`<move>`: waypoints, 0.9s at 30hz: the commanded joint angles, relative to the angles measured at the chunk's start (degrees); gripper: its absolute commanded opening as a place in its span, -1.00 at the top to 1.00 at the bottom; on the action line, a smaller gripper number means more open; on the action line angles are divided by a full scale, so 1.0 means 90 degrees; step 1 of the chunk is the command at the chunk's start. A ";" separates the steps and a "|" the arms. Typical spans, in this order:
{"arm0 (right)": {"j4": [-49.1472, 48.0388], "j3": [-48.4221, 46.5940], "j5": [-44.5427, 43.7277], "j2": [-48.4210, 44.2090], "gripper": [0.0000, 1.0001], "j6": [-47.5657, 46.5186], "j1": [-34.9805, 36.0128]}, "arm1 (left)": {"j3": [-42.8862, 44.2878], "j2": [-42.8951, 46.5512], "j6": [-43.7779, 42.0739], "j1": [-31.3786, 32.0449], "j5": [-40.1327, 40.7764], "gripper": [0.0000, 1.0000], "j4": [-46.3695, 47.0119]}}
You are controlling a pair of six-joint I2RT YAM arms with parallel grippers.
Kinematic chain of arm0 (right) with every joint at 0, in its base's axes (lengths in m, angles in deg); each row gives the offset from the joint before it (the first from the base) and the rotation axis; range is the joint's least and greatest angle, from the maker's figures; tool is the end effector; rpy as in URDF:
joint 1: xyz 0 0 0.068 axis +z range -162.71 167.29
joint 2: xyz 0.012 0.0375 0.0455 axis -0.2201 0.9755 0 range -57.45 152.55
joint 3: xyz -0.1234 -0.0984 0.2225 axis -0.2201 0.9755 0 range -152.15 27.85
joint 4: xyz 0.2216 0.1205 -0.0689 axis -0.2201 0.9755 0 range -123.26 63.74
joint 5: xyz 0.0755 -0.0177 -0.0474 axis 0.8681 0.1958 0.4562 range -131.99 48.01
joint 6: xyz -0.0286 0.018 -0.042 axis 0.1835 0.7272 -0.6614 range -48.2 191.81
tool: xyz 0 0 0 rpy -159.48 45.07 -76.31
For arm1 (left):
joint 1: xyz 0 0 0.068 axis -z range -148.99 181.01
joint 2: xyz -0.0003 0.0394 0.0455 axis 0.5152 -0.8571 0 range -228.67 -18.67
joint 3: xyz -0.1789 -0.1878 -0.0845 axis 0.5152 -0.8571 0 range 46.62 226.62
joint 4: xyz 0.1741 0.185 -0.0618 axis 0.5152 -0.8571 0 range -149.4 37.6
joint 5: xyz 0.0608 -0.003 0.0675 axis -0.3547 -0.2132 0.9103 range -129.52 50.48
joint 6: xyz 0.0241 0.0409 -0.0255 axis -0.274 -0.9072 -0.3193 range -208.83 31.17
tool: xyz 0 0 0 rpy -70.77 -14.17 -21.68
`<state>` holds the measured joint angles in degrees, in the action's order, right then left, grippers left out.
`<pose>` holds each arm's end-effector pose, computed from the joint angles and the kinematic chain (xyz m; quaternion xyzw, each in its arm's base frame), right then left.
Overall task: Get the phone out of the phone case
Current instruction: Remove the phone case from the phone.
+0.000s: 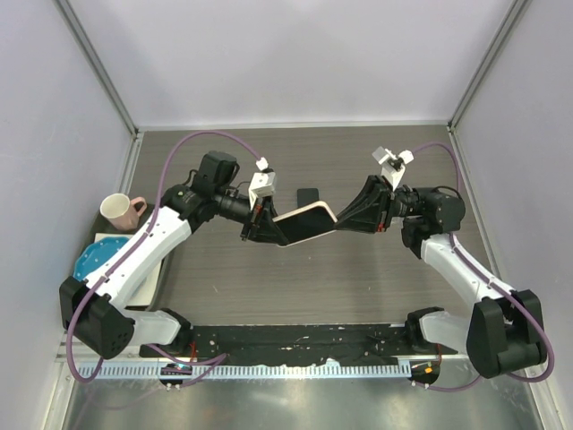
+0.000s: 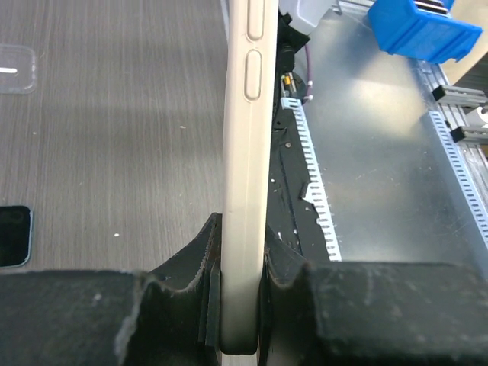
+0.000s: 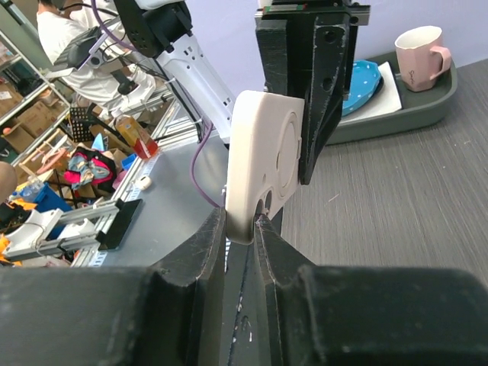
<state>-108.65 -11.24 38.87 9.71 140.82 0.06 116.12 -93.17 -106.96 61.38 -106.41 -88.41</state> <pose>0.2028 0.0820 0.3529 -0.4022 0.5291 0.6425 0.3815 0.2123 -0.1622 0.3486 0.5202 0.5985 -0.5356 0.2905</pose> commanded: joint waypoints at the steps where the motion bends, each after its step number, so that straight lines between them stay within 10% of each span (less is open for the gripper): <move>1: -0.2209 -0.0207 0.0781 -0.0440 0.98 0.0154 0.0279 | 0.0218 0.0172 0.0052 -0.0191 -0.0487 1.00 0.0837; 9: -0.2101 -0.0744 0.0557 -0.0382 0.98 0.0486 0.1694 | 0.0296 0.0143 0.0110 -0.0191 -0.1161 1.00 0.0827; 27: -0.2238 -0.1272 0.0401 0.0819 0.98 0.0399 0.2184 | 0.0355 0.0211 0.0100 -0.0191 -0.1922 1.00 0.0740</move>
<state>-111.62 -22.87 39.63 13.03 146.65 15.14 116.12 -90.90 -108.58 59.00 -123.81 -89.87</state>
